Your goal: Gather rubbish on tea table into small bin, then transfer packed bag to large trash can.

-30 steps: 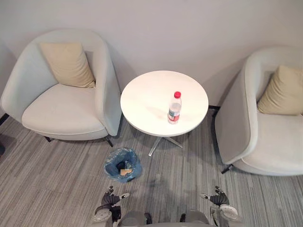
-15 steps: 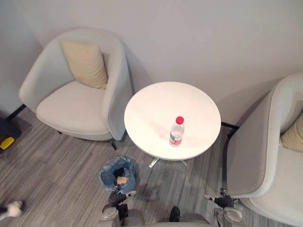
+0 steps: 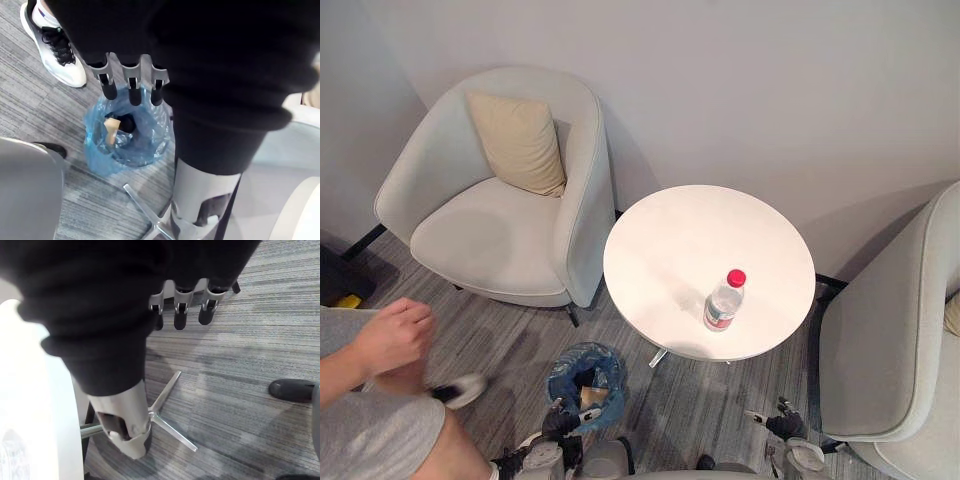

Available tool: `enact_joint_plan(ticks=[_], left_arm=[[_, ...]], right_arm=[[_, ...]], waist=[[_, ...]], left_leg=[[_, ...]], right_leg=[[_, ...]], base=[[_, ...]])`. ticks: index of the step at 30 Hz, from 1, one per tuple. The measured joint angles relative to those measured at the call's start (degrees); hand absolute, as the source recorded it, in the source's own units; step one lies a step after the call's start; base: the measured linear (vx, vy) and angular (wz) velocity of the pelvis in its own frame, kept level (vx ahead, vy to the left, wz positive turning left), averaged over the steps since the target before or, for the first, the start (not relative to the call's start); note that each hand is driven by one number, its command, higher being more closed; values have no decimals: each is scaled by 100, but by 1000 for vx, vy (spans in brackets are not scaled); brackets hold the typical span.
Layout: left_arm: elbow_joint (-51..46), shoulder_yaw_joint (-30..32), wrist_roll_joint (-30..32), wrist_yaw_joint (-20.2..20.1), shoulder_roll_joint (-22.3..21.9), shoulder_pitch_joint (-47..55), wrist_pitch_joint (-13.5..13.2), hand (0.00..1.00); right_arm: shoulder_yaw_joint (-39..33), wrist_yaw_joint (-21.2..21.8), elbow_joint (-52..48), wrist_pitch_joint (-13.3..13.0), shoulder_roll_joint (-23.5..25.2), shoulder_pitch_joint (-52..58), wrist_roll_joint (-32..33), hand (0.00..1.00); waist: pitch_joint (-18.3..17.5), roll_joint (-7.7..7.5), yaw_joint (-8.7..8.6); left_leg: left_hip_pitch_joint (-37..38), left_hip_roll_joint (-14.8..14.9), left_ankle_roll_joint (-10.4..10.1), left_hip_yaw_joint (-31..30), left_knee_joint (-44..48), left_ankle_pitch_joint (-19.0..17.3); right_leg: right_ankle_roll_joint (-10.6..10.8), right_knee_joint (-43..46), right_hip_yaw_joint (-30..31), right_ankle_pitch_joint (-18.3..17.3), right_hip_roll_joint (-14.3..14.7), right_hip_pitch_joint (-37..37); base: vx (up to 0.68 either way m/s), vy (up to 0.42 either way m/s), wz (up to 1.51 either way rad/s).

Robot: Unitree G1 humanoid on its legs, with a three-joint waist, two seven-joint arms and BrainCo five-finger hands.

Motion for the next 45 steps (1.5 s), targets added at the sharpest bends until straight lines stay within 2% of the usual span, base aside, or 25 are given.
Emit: enact_joint_plan(ticks=[6,9,11,15,19,25,29,45], left_arm=[[85,-117,3,0,14,40,0,0],[88,-156,40,1,10,57,0,0],[88,-158,52,1,10,71,-1,0],[80,-159,54,7,18,97,-20,0],[71,-211,65,4,65,117,-28,0],[35,-211,121,-1,66,155,-111,0],[-27,-212,126,-4,70,194,-135,0],[-70,-335,166,-9,61,210,-137,0]], right_arm=[[129,-7,-12,0,-105,-54,-14,0],[404,-21,-459,0,-152,-22,-45,0],[554,-24,-1193,-42,-175,46,-208,0],[683,-28,-2057,-122,-222,107,-494,0],[747,-28,-2426,-232,-230,121,-704,0],[890,-26,-3021,-339,-308,130,-874,0],[1062,-27,-3061,-340,-361,92,-876,0],[1331,-64,-2968,-332,-450,-243,-875,0]], waist=[[-111,-45,-1],[-136,-91,-17],[-152,-121,-5],[-175,-152,-4],[-215,-214,-3],[-222,-224,1],[-235,-245,9],[-256,-173,9]], left_leg=[[171,-53,6,11,-504,247],[202,-56,9,10,-709,363],[201,-59,0,11,-804,426],[201,-73,6,9,-811,446],[213,-96,25,-27,-906,531],[217,-171,20,-230,-1008,598],[220,-233,7,-434,-1115,611],[136,-262,30,-705,-1174,627]], right_leg=[[10,-63,97,30,9,-82],[-10,-202,142,134,37,-102],[-8,-296,210,216,56,-133],[-5,-427,243,318,57,-97],[14,-536,241,389,54,-79],[35,-635,245,467,33,-79],[44,-658,241,474,29,-110],[44,-804,44,475,49,-50]], base=[[11,-44,-8],[-17,-23,-9],[-33,-19,-14],[-38,4,-6],[-49,-4,3],[-43,2,1],[-8,2,0],[18,-8,6]])
